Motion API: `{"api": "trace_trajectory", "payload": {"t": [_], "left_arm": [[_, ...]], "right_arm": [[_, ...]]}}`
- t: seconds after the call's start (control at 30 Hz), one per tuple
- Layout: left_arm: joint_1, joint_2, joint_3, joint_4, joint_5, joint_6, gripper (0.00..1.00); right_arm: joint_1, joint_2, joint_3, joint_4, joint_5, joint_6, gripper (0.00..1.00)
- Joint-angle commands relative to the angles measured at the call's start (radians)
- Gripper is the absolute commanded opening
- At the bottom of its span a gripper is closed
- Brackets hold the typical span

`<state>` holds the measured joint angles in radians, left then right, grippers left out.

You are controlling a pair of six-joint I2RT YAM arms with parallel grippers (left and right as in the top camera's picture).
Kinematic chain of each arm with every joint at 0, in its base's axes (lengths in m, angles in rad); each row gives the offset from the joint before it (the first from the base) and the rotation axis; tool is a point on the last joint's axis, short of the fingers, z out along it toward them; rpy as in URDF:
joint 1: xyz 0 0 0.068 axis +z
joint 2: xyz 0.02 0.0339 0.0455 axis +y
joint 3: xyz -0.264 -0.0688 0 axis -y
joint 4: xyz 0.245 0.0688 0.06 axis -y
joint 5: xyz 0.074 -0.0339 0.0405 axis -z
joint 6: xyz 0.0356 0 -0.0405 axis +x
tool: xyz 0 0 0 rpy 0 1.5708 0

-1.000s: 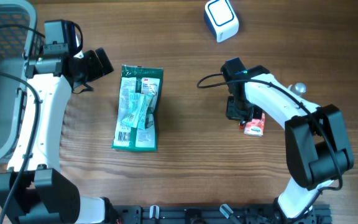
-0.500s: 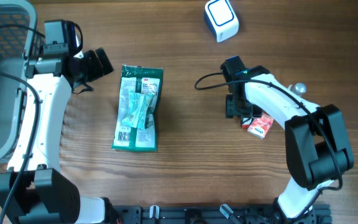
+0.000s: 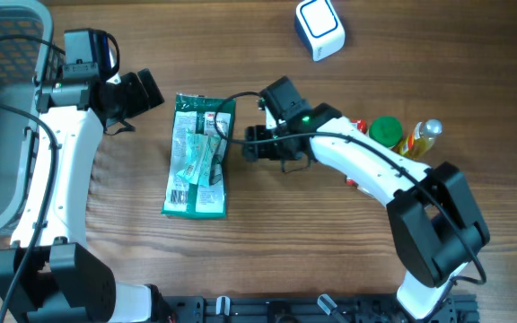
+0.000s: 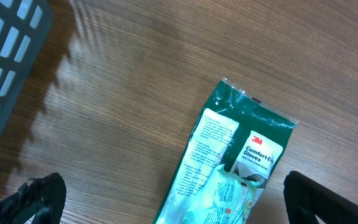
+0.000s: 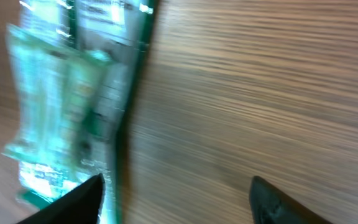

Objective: Scan the item barcode

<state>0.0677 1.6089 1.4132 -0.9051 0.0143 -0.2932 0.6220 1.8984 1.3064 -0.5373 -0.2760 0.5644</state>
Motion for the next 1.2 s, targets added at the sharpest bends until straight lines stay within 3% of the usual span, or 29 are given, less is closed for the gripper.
{"api": "trace_trajectory", "payload": {"t": [0.0,0.03,0.7,0.8,0.93,0.97,1.0,1.03,1.17], "left_arm": [[0.003,-0.009,0.011,0.002,0.008,0.001,1.00],[0.003,-0.009,0.011,0.002,0.008,0.001,1.00],[0.003,-0.009,0.011,0.002,0.009,0.000,1.00],[0.002,-0.009,0.011,-0.058,0.142,-0.009,1.00],[-0.005,-0.005,0.010,-0.130,0.198,-0.005,0.98],[-0.007,-0.005,0.010,-0.152,0.198,-0.005,0.75],[-0.007,-0.005,0.010,-0.176,0.198,-0.006,0.27],[-0.007,-0.005,0.006,-0.201,0.198,-0.006,0.04],[-0.008,-0.005,-0.048,-0.229,0.198,-0.006,0.04]], "right_arm": [[0.048,-0.013,0.016,0.081,-0.051,0.101,0.94],[0.058,-0.013,0.016,0.105,-0.051,0.101,1.00],[0.075,-0.008,0.014,0.029,0.060,0.091,1.00],[0.075,-0.008,0.014,0.028,0.074,0.090,1.00],[0.075,-0.008,0.014,0.028,0.074,0.091,1.00],[0.075,-0.008,0.014,0.028,0.074,0.090,1.00],[0.075,-0.008,0.014,0.028,0.074,0.090,1.00],[0.075,-0.008,0.014,0.028,0.074,0.091,1.00],[0.075,-0.008,0.014,0.025,0.073,0.090,1.00]]}}
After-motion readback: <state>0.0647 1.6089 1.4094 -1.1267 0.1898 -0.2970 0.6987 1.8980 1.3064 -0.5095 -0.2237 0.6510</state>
